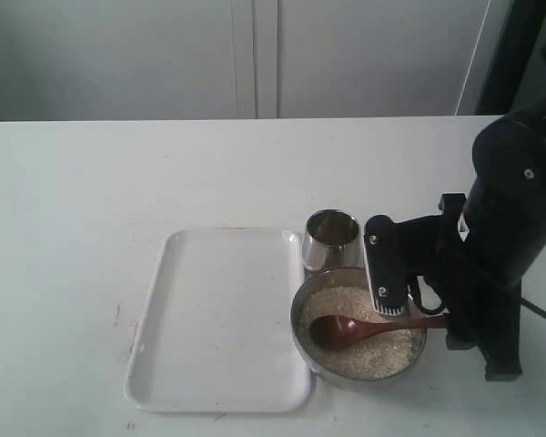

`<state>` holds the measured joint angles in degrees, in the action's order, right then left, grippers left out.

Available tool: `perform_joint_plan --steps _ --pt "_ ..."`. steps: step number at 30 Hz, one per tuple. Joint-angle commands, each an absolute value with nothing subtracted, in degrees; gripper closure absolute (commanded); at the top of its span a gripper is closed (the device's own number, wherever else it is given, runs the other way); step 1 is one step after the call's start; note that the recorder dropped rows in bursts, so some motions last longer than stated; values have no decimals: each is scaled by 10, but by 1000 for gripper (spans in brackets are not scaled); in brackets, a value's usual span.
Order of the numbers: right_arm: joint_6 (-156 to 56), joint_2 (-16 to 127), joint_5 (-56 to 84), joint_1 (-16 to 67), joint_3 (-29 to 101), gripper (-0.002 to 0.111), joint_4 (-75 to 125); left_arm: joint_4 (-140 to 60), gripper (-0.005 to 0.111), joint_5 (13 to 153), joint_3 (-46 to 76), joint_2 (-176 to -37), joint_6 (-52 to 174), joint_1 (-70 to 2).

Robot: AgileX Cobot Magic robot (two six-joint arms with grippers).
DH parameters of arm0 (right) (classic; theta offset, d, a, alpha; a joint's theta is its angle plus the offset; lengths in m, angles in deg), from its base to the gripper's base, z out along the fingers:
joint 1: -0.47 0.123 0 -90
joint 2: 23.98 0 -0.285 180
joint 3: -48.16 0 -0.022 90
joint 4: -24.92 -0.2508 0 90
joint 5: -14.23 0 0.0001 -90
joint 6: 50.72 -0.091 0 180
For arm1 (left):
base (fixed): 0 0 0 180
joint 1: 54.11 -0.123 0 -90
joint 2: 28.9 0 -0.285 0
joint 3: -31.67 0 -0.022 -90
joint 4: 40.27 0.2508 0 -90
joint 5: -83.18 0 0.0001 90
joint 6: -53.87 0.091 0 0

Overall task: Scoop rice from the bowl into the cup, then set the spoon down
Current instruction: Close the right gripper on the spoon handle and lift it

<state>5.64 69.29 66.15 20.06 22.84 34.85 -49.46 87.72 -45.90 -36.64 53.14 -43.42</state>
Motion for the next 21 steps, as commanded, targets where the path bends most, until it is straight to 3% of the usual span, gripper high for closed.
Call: perform_joint_plan --steps 1,21 --pt "34 694 662 204 226 52 365 -501 92 876 -456 -367 528 -434" --pt "6 729 580 204 188 56 376 -501 92 876 -456 -367 528 -434"
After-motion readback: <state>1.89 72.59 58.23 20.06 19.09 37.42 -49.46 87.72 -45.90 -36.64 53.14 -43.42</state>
